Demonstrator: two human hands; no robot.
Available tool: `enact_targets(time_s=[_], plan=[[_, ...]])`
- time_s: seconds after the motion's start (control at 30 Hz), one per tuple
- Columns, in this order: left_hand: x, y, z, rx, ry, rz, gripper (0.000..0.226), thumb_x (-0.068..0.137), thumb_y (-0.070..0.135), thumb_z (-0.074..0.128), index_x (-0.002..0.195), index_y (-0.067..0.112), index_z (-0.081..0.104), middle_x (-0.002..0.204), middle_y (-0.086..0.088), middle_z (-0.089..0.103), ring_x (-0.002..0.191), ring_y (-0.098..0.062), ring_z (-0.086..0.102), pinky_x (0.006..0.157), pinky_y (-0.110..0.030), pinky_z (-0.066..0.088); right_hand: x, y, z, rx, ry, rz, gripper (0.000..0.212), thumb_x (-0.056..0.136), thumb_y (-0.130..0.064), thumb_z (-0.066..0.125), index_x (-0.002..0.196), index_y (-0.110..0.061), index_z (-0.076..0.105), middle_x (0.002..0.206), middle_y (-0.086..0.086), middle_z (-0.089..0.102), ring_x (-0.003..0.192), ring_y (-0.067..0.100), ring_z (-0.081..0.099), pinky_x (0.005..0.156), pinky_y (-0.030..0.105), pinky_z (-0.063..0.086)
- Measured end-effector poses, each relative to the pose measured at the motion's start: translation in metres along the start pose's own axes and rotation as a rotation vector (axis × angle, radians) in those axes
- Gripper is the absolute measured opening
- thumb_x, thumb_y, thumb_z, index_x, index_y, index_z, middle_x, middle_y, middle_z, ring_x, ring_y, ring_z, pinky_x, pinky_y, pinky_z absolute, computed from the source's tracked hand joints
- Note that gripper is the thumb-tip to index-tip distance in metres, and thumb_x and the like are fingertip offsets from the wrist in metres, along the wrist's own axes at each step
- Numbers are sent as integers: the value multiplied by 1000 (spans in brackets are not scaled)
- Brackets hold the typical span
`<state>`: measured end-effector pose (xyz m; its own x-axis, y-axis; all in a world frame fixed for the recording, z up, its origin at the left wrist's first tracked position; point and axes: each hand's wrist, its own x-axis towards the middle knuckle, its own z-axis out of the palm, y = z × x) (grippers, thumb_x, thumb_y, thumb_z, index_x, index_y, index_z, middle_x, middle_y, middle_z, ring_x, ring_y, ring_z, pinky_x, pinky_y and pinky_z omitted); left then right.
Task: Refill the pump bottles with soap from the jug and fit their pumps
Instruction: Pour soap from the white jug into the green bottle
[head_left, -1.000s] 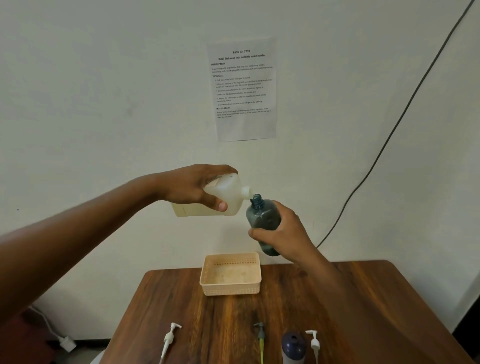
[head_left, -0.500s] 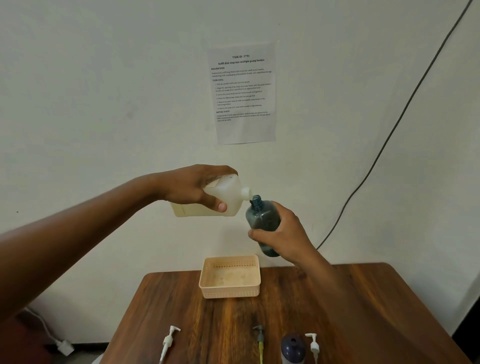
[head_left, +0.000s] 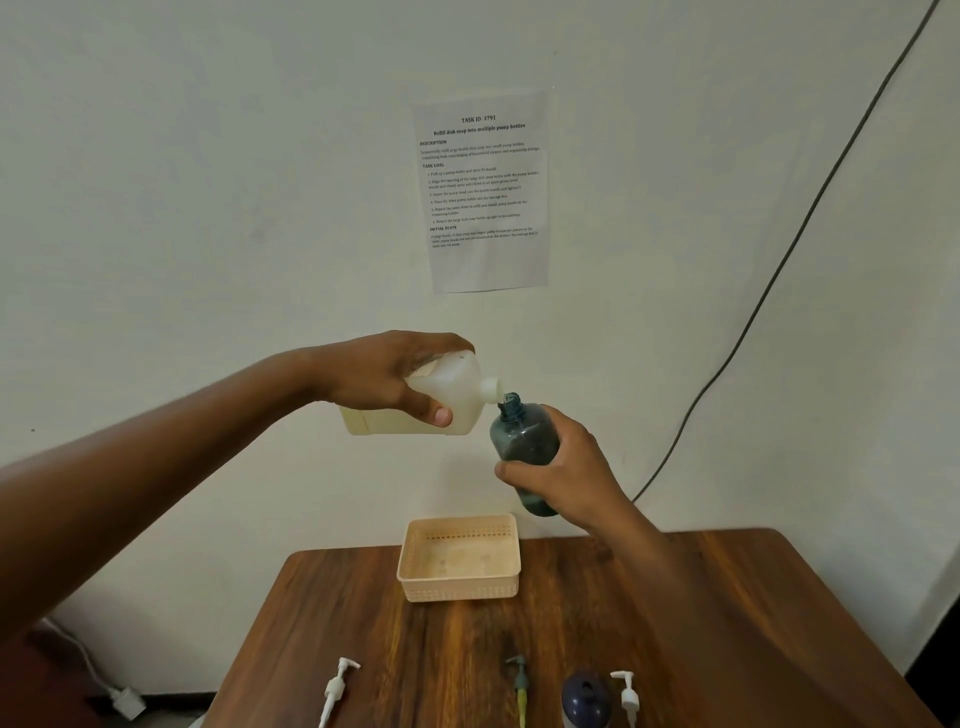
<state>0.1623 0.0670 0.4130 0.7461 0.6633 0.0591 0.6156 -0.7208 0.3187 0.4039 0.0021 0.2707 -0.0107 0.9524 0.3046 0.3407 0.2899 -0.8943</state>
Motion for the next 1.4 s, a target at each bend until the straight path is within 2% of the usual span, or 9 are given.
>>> enact_targets(time_s=[0.13,0.3,0.47,0.6,0.7,0.9,1.07,1.27,1.4], plan=[[0,0,0,12,0,-5,75,76,58,72,143,36,46,125,15,60,112,-9,61,86,-22,54,1,1,1,-5,0,2,70,67,-41,84,126,-44,48,119,-17,57,105,9,58,75,19,50],[-3,-1,-1,14,2,-19,79,76,58,72,146,33,45,128,12,60,113,-11,60,86,-21,53,3,1,3,-2,-9,-2,66,67,-40,84,122,-45,49,114,-23,56,103,7,58,74,18,49],[-6,-3,-1,13,6,-34,79,76,57,71,146,32,44,127,12,58,112,-12,59,84,-19,49,5,0,7,12,-18,-18,64,67,-39,84,122,-44,52,116,-19,60,105,9,59,76,20,51],[-10,-5,-3,11,11,-41,76,76,57,71,144,35,45,123,18,58,111,-6,59,81,-15,49,7,-2,10,13,-23,-16,66,65,-43,84,122,-46,51,115,-23,58,104,8,59,76,19,51],[-12,-8,-4,11,16,-49,77,76,59,72,145,36,44,125,15,59,112,-9,60,84,-19,51,7,-3,13,13,-27,-16,68,64,-44,83,123,-46,50,114,-26,56,103,8,59,75,18,51],[-16,-11,-7,10,18,-63,81,72,66,71,143,41,43,125,16,59,111,-9,60,83,-19,51,9,-7,17,23,-27,-29,65,59,-48,82,119,-45,55,113,-21,62,103,8,61,74,18,51],[-18,-12,-8,1,23,-69,78,74,62,73,143,43,42,123,20,58,109,-7,61,79,-16,49,10,-8,19,18,-33,-30,70,60,-49,81,124,-42,54,117,-17,61,106,11,60,78,22,52],[-20,-12,-11,-2,25,-56,79,71,69,72,141,45,44,124,19,61,110,-5,61,83,-19,52,10,-7,20,16,-36,-34,70,65,-43,83,128,-41,52,119,-17,60,106,10,59,77,19,51],[-21,-10,-11,0,16,-56,82,68,74,69,141,46,43,124,20,60,110,-7,61,81,-18,52,9,-7,21,21,-41,-33,72,63,-45,82,128,-41,52,120,-15,60,107,11,59,78,21,52]])
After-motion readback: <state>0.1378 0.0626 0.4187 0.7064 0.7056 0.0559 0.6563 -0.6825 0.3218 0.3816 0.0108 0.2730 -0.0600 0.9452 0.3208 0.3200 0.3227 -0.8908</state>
